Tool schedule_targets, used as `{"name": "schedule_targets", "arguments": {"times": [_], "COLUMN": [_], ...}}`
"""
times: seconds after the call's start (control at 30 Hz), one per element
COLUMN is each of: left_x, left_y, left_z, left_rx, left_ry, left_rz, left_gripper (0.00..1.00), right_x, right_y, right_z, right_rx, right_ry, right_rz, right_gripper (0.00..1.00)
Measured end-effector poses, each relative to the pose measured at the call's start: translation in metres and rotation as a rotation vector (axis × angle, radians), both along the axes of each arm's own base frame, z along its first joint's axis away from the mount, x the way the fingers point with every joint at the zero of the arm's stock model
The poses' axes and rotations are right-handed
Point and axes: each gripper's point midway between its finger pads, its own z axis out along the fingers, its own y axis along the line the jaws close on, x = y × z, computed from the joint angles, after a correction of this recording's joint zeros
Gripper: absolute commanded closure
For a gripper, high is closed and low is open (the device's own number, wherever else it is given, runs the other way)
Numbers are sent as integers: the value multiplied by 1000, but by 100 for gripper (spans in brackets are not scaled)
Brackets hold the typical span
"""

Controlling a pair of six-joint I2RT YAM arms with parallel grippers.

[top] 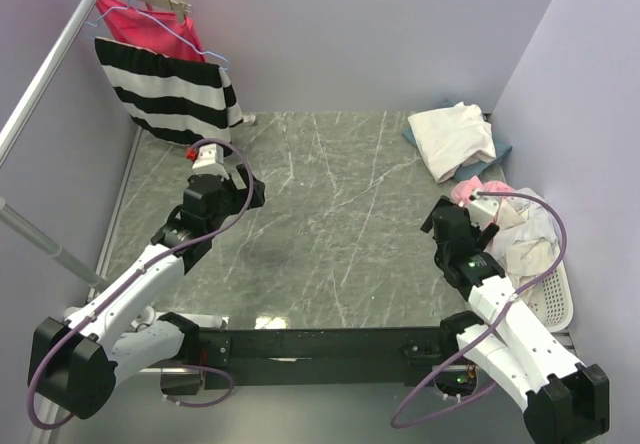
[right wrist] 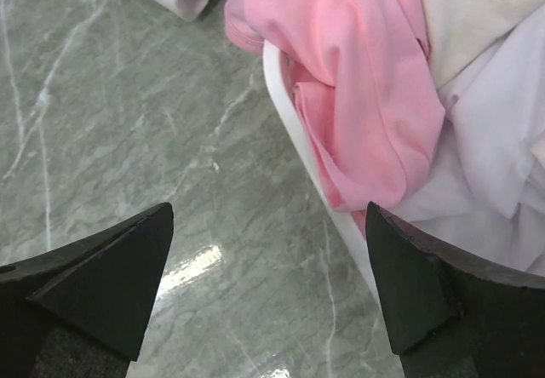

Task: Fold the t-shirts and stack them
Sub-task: Grab crumpled tshirt from bin with the right arm

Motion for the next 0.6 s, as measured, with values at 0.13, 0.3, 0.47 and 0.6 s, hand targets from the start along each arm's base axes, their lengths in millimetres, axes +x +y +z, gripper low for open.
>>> {"name": "schedule_targets", "arguments": {"times": [0.13,0.3,0.47,0.6], "left_x": [1,0,-1,-1], "left_y": [-1,-3,-5,-7], "left_z": [-5,-4,-5,-5], "left_rx": [7,3,-2,-8], "left_ry": [13,13,15,17], "left_rz": [-2,-10,-22,-34], "left_gripper": [0,1,1,1], "right_x": [-2,-10,-19,-27], "right_y": [-9,-38,-59,-69], "right_z": [-4,-2,13,17], "right_rx": [-15,-10,-28,-29], "right_ry": [21,52,52,56], "right_rz": [-44,-184,-294,-352], "right_gripper": [0,0,0,0]}}
